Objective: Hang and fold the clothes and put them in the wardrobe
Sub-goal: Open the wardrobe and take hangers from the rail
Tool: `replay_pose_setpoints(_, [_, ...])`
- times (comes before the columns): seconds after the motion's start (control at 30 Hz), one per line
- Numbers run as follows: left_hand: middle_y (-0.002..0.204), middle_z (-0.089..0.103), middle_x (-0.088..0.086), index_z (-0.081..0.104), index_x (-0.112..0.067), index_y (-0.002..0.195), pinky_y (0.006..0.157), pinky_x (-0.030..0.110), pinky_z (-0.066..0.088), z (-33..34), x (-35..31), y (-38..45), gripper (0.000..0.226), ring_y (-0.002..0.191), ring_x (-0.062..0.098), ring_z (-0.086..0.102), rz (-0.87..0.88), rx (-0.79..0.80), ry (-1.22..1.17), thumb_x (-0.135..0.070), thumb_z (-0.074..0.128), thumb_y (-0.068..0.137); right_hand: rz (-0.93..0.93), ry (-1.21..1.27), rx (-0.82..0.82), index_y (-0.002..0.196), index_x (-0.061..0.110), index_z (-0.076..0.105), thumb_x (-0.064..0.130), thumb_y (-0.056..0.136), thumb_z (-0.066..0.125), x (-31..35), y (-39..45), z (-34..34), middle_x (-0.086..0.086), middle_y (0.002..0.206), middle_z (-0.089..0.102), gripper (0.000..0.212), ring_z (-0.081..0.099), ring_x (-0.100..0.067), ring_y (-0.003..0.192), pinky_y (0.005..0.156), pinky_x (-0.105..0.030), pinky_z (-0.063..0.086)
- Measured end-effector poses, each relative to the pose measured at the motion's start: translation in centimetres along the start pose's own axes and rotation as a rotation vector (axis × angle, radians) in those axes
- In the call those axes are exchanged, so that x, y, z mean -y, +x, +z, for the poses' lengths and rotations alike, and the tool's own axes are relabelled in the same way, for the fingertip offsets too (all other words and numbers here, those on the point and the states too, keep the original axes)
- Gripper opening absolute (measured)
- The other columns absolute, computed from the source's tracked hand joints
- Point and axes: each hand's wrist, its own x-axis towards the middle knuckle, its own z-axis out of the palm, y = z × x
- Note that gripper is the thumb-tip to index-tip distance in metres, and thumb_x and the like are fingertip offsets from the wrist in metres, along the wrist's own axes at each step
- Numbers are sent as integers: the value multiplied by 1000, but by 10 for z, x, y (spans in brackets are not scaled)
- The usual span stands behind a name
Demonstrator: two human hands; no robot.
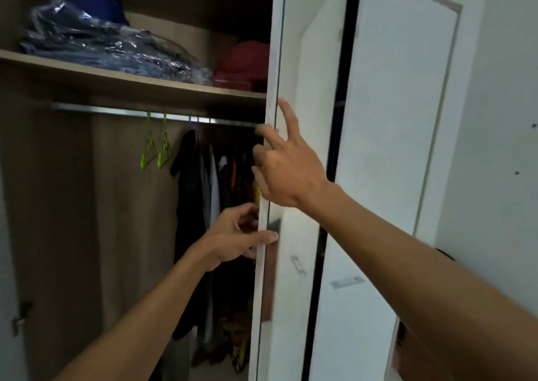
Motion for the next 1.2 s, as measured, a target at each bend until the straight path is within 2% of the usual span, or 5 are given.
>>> replay_pose_setpoints(0.23, [138,50,-12,23,-42,151,95,30,54,128,-32,14,102,121,8,56,221,8,343,-50,85,70,322,218,-6,133,14,59,17,83,71,-70,-97,-55,-4,167,8,52,-17,-36,151,112,-40,38])
replay_pose_setpoints(0.43, [164,4,-11,-13,-44,152,119,47,29,229,-51,43,112,150,19,21,363,18,575,-54,72,80,544,402,-17,159,15,17,2,88,68,-128,-150,-70,6,167,-10,89,-19,-17,152,122,-32,7])
replay_pose_setpoints(0.7, [155,10,-11,-6,-38,153,102,38,45,298,-48,92,119,140,20,31,401,-31,587,-68,74,69,595,349,-12,157,8,16,-11,83,61,-193,-197,-59,-2,168,0,89,-6,-22,154,117,-21,2])
replay_pose_setpoints(1.03, [158,-34,-13,-25,-39,151,123,45,4,309,-41,157,124,150,19,-21,495,86,632,-54,75,79,595,81,113,157,3,15,3,93,53,-241,-216,-38,-5,167,-9,75,-11,-28,154,114,-20,7])
replay_pose_setpoints(1.2, [154,-36,-13,-22,-37,152,119,36,-5,307,-33,162,121,149,16,-23,553,87,634,-60,72,78,552,-116,203,158,3,10,22,97,44,-248,-218,-24,-9,166,-15,73,-22,-36,150,124,-46,19])
